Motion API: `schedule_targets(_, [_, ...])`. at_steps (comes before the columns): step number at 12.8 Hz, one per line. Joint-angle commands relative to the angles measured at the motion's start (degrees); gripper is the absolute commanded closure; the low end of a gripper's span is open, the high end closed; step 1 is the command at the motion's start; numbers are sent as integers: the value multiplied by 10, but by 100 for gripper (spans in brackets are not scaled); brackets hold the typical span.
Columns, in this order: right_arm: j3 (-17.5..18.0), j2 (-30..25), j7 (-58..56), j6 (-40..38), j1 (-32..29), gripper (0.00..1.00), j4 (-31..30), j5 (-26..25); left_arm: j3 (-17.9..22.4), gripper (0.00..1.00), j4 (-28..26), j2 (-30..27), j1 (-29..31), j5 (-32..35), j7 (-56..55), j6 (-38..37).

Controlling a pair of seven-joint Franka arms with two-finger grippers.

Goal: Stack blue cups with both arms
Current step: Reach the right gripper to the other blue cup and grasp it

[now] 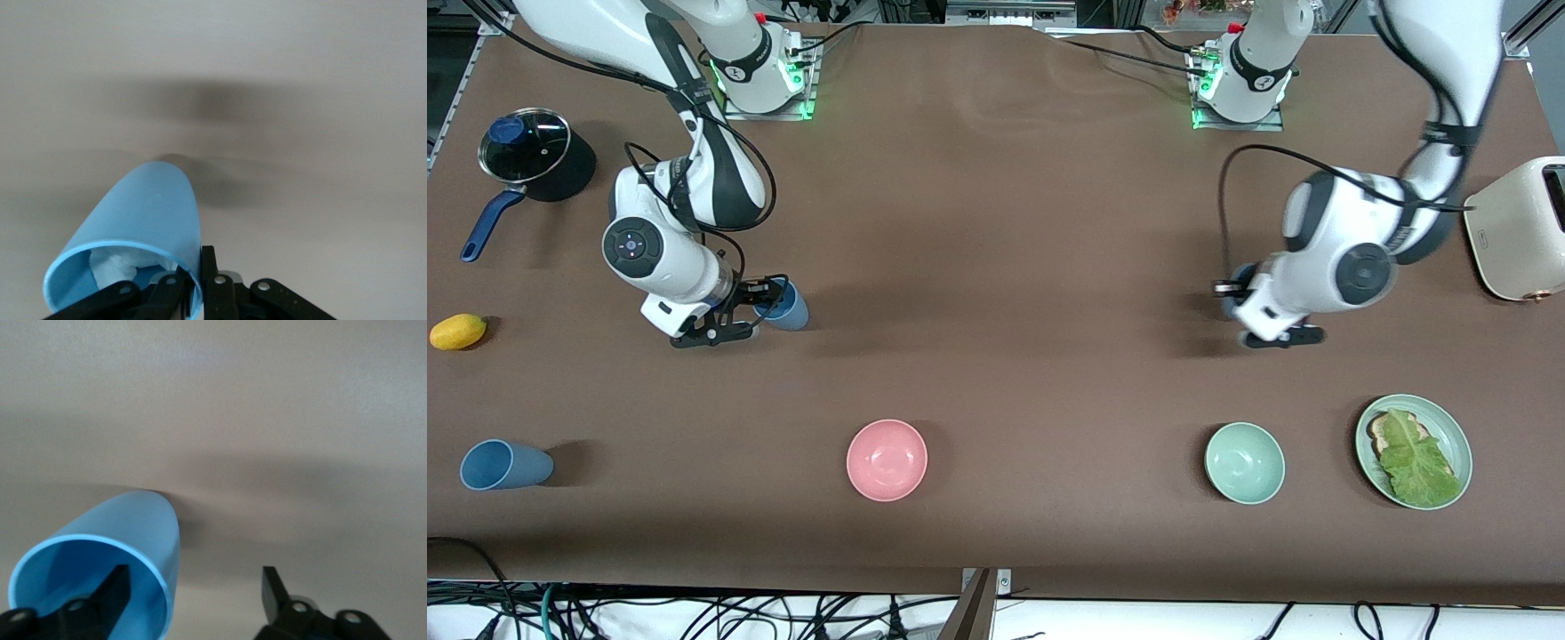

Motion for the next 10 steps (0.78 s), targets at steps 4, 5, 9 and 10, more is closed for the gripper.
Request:
schedule_targets(4, [2, -10, 9, -83, -2, 100, 61, 3, 1, 100, 100, 44, -182, -80, -259, -11])
schedule_targets(5, [2, -10, 11, -82, -2, 100, 60, 3, 2, 100, 143, 73, -216, -80, -315, -11])
schedule_targets(9, [4, -10, 12, -83, -1, 100, 59, 3, 3, 100, 283, 174, -280, -80, -434, -11])
schedule_targets(10, [5, -10, 11, -83, -1, 100, 59, 3, 3, 100, 300, 184, -277, -81, -435, -10])
